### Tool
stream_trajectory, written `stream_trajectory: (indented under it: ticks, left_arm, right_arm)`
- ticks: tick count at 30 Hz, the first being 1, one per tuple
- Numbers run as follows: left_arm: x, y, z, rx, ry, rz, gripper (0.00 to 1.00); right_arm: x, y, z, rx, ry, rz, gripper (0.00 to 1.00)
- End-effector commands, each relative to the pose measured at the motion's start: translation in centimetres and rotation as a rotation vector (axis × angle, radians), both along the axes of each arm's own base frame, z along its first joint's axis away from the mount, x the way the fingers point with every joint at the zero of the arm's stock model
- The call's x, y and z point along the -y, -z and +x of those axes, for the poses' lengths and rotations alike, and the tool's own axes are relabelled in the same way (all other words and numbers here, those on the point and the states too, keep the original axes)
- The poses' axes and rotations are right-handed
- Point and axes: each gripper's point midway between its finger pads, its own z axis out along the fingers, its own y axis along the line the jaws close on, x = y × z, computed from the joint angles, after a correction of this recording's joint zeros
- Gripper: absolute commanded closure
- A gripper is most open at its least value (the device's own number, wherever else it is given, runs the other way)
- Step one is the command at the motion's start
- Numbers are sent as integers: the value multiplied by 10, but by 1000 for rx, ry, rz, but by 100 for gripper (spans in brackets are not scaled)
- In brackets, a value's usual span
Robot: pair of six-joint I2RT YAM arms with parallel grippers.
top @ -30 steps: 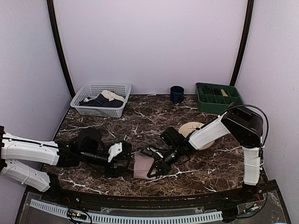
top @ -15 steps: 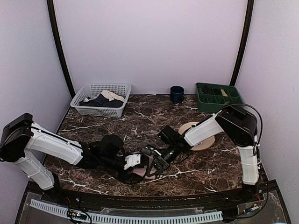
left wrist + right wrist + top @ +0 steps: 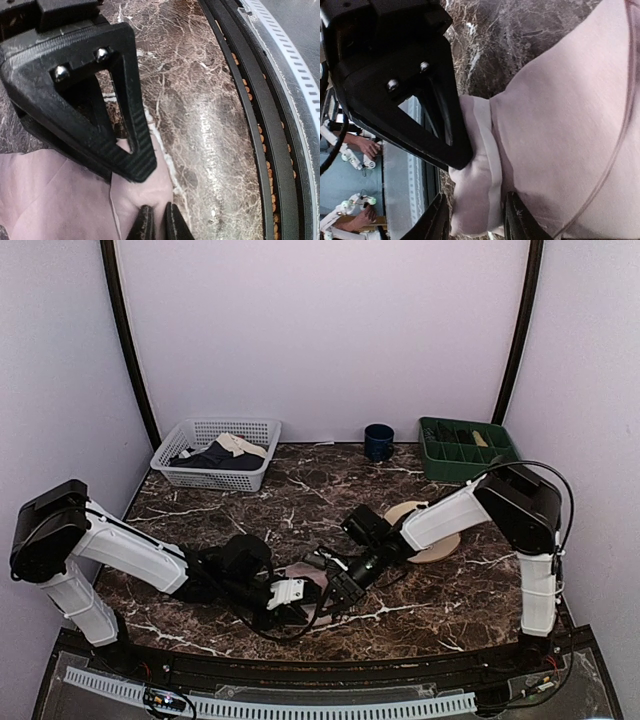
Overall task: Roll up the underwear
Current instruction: Roll the underwear at the center of the board.
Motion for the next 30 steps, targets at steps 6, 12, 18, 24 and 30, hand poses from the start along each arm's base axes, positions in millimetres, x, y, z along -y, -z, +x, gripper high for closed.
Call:
stream_trajectory:
  ticks: [6, 12, 18, 24, 30]
  left_arm:
    - [-17, 6, -5, -380, -59, 14, 100]
    - [-13, 2, 2, -636, -35, 9, 100]
    - [-14, 16, 13, -893, -50, 43, 100]
    - [-13, 18, 23, -1006, -54, 36, 100]
    - [-15, 22, 27, -1019, -61, 41, 100]
  right_arm:
    - [33, -16, 35, 509, 124, -95, 57]
    - [38, -36, 24, 798, 68, -72, 56]
    - [18, -46, 11, 1009, -16, -27, 54]
    - [-7, -32, 7, 1069, -86, -22, 53]
    - [-16, -9, 10, 1091, -124, -49, 55]
